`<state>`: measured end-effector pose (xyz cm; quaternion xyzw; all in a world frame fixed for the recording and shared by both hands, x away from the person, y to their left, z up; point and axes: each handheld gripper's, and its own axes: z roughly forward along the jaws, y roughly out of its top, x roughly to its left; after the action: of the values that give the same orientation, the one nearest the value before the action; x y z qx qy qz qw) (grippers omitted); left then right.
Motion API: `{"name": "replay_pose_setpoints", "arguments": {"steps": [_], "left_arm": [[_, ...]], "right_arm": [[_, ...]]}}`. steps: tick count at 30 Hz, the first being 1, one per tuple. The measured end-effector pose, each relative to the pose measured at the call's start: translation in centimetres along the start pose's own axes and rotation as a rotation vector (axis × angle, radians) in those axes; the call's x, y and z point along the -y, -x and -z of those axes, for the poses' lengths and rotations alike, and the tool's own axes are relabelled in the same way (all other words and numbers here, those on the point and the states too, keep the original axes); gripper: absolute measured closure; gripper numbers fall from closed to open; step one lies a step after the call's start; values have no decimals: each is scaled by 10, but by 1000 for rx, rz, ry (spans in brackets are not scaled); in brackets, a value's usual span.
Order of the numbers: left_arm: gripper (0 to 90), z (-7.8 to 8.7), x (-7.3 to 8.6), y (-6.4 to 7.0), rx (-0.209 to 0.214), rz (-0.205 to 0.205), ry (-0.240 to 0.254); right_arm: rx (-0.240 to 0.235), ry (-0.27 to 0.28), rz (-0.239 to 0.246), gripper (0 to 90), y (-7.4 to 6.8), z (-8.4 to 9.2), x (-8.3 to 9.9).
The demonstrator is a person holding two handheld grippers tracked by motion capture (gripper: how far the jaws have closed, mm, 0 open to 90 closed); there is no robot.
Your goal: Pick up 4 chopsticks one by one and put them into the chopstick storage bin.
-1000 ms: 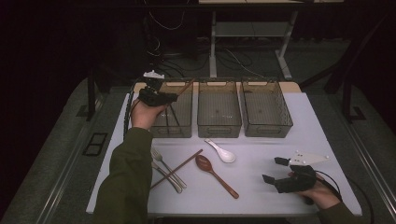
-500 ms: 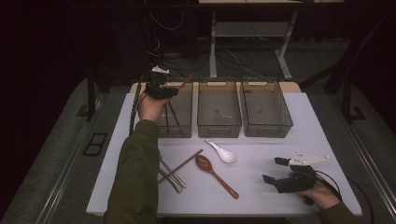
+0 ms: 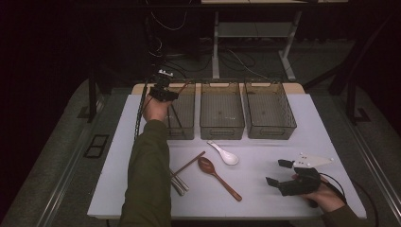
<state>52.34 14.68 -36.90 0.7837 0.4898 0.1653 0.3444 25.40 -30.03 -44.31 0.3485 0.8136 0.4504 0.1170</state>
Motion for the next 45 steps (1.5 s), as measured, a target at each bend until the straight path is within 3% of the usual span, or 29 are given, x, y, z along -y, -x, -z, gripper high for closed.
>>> {"name": "replay_pose_setpoints", "arguments": {"steps": [3, 4, 5, 15, 19, 23, 30, 36, 45], "left_arm": [[809, -1, 0, -1, -26, 7, 11], [656, -2, 0, -1, -35, 6, 16], [561, -2, 0, 1, -44, -6, 18], [348, 3, -1, 13, 50, -93, 21], [299, 15, -3, 20, 108, -98, 47], [269, 27, -4, 27, 134, -115, 75], [223, 46, -1, 34, 164, -152, 80], [191, 61, 11, 39, 223, -156, 99], [168, 77, 37, 51, 248, -197, 85]], "right_arm": [[0, 1, 0, 139, 0, 0, 0], [0, 1, 0, 139, 0, 0, 0], [0, 2, 1, 139, 0, 0, 0], [0, 3, 6, 139, -1, 0, 0], [1, 2, 5, 139, -1, 0, 0], [2, 0, 7, 139, -1, -1, -1], [4, 1, 8, 139, -2, -1, 0], [3, 4, 7, 139, -1, 0, -1], [4, 5, 5, 139, -1, 0, -1]]}}
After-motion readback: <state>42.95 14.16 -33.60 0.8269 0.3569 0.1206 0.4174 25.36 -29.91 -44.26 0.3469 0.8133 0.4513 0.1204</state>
